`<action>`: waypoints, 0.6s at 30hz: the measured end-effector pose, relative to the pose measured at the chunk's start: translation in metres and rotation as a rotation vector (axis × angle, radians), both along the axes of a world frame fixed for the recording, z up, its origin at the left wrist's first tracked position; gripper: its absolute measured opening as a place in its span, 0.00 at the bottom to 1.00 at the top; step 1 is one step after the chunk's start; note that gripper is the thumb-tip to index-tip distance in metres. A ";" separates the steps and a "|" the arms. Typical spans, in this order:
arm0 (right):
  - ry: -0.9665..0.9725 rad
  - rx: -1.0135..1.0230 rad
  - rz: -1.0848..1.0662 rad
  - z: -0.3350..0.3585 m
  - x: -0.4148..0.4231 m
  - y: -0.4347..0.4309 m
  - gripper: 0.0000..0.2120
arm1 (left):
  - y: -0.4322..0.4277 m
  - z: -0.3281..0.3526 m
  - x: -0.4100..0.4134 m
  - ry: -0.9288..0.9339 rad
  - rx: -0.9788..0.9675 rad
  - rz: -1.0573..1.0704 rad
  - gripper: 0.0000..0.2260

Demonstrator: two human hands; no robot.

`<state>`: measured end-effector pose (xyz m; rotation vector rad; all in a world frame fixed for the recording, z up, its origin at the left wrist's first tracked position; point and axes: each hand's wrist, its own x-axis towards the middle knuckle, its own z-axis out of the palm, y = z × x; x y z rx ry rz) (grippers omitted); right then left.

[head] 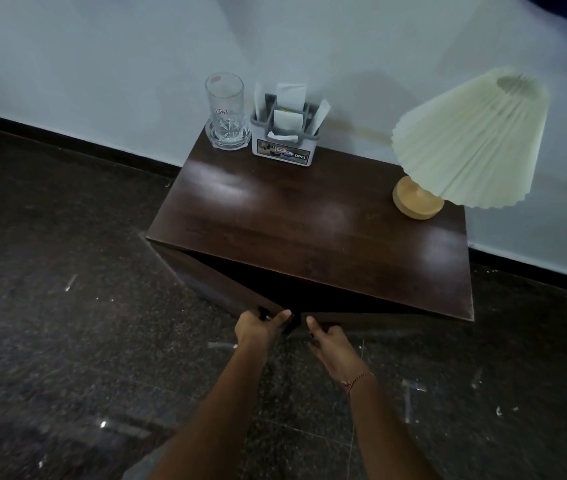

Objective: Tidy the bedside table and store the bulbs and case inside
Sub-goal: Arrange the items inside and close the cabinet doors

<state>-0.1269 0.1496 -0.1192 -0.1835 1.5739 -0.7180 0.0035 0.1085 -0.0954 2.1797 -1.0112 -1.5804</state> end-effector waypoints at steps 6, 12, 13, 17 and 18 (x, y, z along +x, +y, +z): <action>0.015 -0.055 0.074 0.002 0.000 -0.003 0.30 | -0.005 -0.002 -0.009 -0.002 0.009 0.035 0.18; -0.018 -0.083 0.060 -0.001 -0.008 -0.005 0.26 | -0.011 -0.002 -0.017 0.016 0.005 0.087 0.18; -0.029 -0.085 0.035 -0.002 -0.009 -0.006 0.23 | -0.012 -0.003 -0.017 0.013 0.007 0.091 0.18; -0.052 -0.055 -0.012 -0.003 -0.014 -0.014 0.19 | -0.022 -0.005 -0.020 -0.027 0.016 0.059 0.22; -0.047 -0.039 -0.016 -0.003 -0.015 -0.016 0.20 | -0.025 -0.005 -0.019 -0.040 0.013 0.039 0.22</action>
